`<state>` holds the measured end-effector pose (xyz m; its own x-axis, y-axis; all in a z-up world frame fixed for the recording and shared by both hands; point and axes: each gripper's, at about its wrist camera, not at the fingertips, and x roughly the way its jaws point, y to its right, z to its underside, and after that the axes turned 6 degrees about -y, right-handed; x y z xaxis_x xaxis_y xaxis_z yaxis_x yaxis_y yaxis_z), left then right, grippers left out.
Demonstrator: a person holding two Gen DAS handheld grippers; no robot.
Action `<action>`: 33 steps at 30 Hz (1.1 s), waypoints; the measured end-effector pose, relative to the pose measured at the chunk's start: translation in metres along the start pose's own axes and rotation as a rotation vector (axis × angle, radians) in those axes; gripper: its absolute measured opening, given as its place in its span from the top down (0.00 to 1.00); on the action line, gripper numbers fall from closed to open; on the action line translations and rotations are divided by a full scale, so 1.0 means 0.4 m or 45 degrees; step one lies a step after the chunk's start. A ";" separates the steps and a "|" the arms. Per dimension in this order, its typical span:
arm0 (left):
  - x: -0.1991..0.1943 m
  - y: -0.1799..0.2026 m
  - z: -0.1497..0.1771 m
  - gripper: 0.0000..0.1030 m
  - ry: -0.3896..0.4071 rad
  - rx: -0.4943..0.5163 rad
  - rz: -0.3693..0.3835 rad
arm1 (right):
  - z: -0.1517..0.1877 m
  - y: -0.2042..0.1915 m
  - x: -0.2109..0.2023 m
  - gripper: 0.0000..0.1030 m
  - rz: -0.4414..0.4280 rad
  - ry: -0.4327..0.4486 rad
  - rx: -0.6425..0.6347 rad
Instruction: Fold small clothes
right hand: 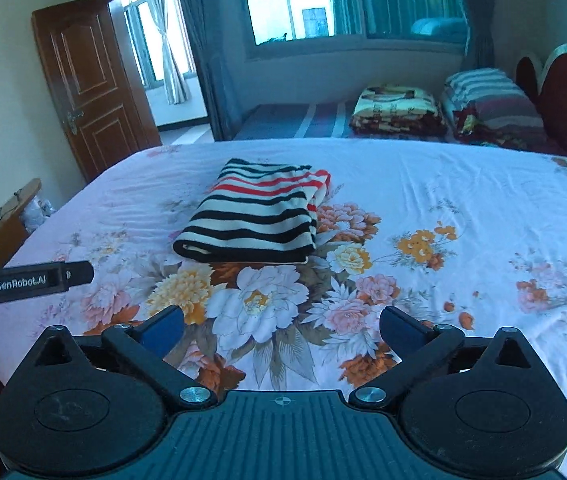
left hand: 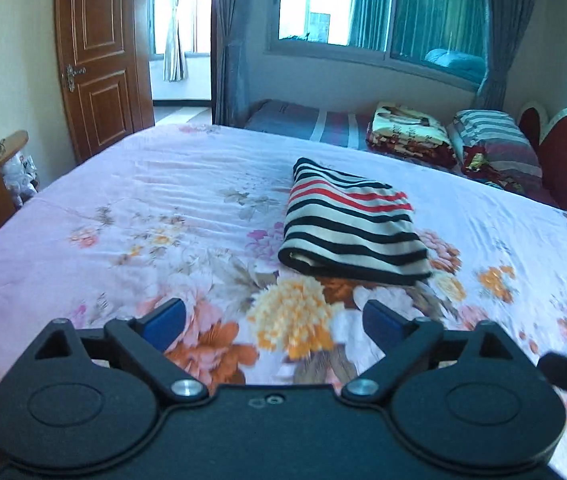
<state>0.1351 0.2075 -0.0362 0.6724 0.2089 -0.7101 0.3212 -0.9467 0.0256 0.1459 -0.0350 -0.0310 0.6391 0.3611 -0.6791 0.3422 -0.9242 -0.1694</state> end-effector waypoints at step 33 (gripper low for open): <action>-0.391 0.019 0.164 0.01 0.209 0.047 0.015 | 0.142 -0.075 -0.326 0.00 0.224 0.357 -0.041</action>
<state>-0.0112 0.1515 0.0288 0.7767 0.2322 -0.5855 0.2901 -0.9570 0.0053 0.0130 -0.0614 0.0222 0.8536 0.2204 -0.4720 0.2285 -0.9727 -0.0409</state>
